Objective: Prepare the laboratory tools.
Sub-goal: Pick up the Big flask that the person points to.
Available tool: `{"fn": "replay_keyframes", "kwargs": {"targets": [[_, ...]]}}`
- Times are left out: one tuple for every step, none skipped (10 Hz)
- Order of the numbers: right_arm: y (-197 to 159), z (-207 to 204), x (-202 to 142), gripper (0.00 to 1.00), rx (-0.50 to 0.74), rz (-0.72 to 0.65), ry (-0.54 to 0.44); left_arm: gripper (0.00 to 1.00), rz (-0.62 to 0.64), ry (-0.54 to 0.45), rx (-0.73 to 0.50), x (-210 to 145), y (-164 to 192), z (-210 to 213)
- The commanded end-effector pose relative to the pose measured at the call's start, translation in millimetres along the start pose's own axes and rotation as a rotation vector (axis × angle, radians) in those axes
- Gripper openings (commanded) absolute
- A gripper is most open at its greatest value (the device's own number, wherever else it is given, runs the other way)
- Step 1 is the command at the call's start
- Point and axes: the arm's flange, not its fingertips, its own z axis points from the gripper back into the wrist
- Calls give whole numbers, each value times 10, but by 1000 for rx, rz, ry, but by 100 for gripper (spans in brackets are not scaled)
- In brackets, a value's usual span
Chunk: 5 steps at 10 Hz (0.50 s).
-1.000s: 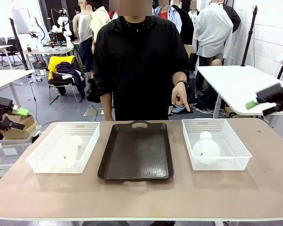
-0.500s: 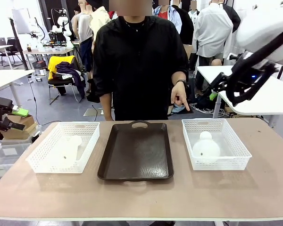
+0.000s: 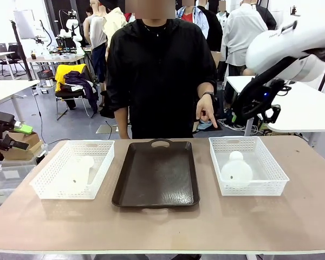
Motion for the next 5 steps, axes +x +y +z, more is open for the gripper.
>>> {"fn": "replay_keyframes", "kwargs": {"targets": [[71, -368, 208, 100, -75, -93, 64, 100, -9, 11, 6, -19, 1, 25], [53, -521, 280, 100, -81, -108, 64, 100, -9, 11, 6, -19, 1, 25], [49, -621, 362, 100, -86, -116, 49, 100, -9, 11, 6, -19, 1, 25], [41, -742, 433, 100, -104, -138, 56, 100, -9, 11, 6, -19, 1, 25], [64, -843, 453, 100, -131, -182, 71, 100, -9, 11, 6, -19, 1, 25]]}}
